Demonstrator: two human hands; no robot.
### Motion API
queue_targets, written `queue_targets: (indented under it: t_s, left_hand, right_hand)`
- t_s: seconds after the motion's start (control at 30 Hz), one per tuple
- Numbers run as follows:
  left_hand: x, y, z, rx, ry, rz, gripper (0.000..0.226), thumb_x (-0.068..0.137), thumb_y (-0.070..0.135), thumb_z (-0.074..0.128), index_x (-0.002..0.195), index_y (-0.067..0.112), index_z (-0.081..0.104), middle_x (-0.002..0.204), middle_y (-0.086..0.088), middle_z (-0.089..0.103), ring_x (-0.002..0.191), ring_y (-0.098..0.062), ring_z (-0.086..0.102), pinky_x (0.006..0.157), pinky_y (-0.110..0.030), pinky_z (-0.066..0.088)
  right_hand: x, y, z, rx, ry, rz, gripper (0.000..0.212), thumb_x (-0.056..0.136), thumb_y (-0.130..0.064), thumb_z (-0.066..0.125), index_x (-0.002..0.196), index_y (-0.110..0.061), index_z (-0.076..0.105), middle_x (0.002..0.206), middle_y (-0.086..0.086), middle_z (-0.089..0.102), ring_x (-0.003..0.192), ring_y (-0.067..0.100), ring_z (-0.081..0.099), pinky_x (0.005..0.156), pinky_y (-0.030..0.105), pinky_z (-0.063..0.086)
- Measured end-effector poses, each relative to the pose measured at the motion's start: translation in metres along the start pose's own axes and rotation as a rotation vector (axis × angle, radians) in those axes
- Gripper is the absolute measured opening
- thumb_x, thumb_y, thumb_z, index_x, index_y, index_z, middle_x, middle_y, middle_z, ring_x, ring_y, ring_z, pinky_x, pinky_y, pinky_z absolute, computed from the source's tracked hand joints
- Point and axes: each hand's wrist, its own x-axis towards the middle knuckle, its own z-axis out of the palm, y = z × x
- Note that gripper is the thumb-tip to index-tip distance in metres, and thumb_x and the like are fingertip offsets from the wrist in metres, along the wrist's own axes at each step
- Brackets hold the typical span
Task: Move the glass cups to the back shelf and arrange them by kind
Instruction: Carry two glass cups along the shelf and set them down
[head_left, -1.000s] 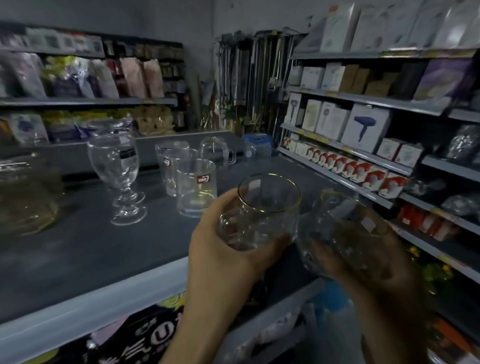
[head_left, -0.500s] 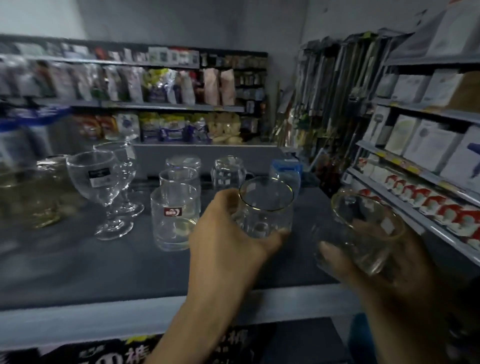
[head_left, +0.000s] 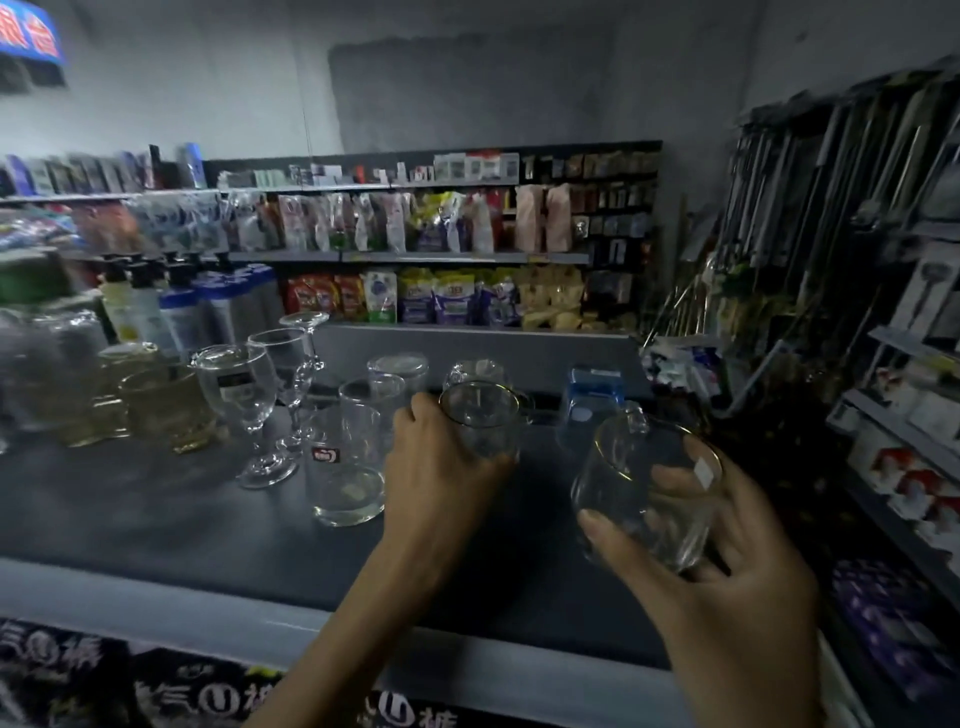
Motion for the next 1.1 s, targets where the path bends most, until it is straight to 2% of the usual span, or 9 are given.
queue_targets:
  t_s: [0.13, 0.3, 0.4, 0.5, 0.57, 0.67, 0.83, 0.97, 1.1]
  left_hand:
    - [0.01, -0.006, 0.006, -0.016, -0.001, -0.012, 0.074, 0.067, 0.044, 0.092, 0.123, 0.014, 0.053, 0.122, -0.005, 0.057, 0.105, -0.027, 0.06, 0.091, -0.047, 0.054]
    - [0.018, -0.011, 0.014, -0.032, 0.002, -0.005, 0.065, 0.069, 0.04, 0.093, 0.113, 0.018, 0.052, 0.119, -0.003, 0.059, 0.101, -0.021, 0.057, 0.083, -0.033, 0.047]
    - [0.022, -0.015, 0.017, -0.04, 0.008, 0.001, 0.065, 0.069, 0.04, 0.093, 0.115, 0.017, 0.054, 0.117, -0.002, 0.06, 0.101, -0.02, 0.057, 0.084, -0.033, 0.049]
    - [0.023, -0.019, 0.019, -0.059, 0.036, 0.014, 0.063, 0.068, 0.039, 0.093, 0.114, 0.018, 0.056, 0.115, 0.0, 0.061, 0.102, -0.02, 0.059, 0.086, -0.037, 0.051]
    - [0.024, -0.021, 0.02, -0.054, 0.049, 0.009, 0.061, 0.068, 0.039, 0.093, 0.113, 0.018, 0.057, 0.114, -0.001, 0.063, 0.104, -0.022, 0.06, 0.089, -0.041, 0.053]
    - [0.026, -0.024, 0.02, -0.028, 0.054, -0.011, 0.062, 0.07, 0.042, 0.092, 0.114, 0.014, 0.059, 0.114, -0.005, 0.065, 0.106, -0.026, 0.061, 0.089, -0.043, 0.053]
    - [0.026, -0.027, 0.021, -0.005, 0.052, 0.006, 0.065, 0.073, 0.042, 0.09, 0.121, 0.014, 0.055, 0.118, -0.007, 0.067, 0.108, -0.028, 0.063, 0.089, -0.045, 0.055]
    - [0.021, -0.027, 0.02, -0.037, 0.016, 0.018, 0.087, 0.071, 0.046, 0.09, 0.14, 0.022, 0.043, 0.131, -0.003, 0.064, 0.114, -0.027, 0.064, 0.092, -0.048, 0.058]
    - [0.0, -0.012, 0.001, 0.078, 0.007, 0.071, 0.107, 0.074, 0.057, 0.085, 0.158, 0.027, 0.025, 0.152, -0.003, 0.049, 0.128, -0.025, 0.058, 0.101, -0.046, 0.055]
  right_hand:
    - [0.006, 0.02, 0.001, 0.002, 0.009, -0.05, 0.068, 0.046, -0.044, 0.088, 0.111, -0.049, 0.067, 0.107, -0.021, 0.074, 0.098, 0.001, 0.072, 0.083, 0.036, 0.06]
    - [0.011, 0.024, 0.0, -0.002, 0.013, -0.084, 0.065, 0.054, -0.027, 0.091, 0.109, -0.048, 0.065, 0.103, -0.025, 0.073, 0.094, -0.003, 0.07, 0.074, 0.014, 0.057]
    - [0.013, 0.027, -0.001, 0.011, 0.013, -0.075, 0.064, 0.051, -0.032, 0.088, 0.109, -0.047, 0.065, 0.104, -0.026, 0.073, 0.098, -0.004, 0.07, 0.078, 0.01, 0.054]
    - [0.012, 0.028, 0.0, -0.007, 0.034, -0.078, 0.064, 0.052, -0.032, 0.088, 0.11, -0.047, 0.064, 0.106, -0.025, 0.073, 0.099, -0.003, 0.07, 0.079, 0.012, 0.056]
    - [0.012, 0.03, 0.001, -0.001, 0.039, -0.073, 0.066, 0.051, -0.033, 0.088, 0.112, -0.046, 0.064, 0.105, -0.024, 0.073, 0.098, -0.003, 0.07, 0.075, 0.019, 0.06]
    - [0.01, 0.032, 0.003, 0.004, 0.059, -0.052, 0.07, 0.049, -0.038, 0.088, 0.114, -0.045, 0.065, 0.107, -0.02, 0.074, 0.098, 0.0, 0.071, 0.078, 0.026, 0.058]
    - [0.008, 0.031, 0.006, -0.021, 0.046, -0.066, 0.073, 0.047, -0.041, 0.087, 0.118, -0.042, 0.066, 0.108, -0.02, 0.074, 0.097, 0.0, 0.072, 0.074, 0.023, 0.061]
    - [0.006, 0.032, 0.009, -0.057, 0.044, -0.061, 0.078, 0.043, -0.051, 0.086, 0.118, -0.047, 0.064, 0.109, -0.024, 0.072, 0.098, 0.0, 0.071, 0.08, 0.027, 0.056]
    - [0.006, 0.035, 0.008, -0.097, 0.003, -0.046, 0.087, 0.042, -0.058, 0.086, 0.125, -0.045, 0.063, 0.114, -0.021, 0.071, 0.103, 0.004, 0.07, 0.086, 0.034, 0.059]
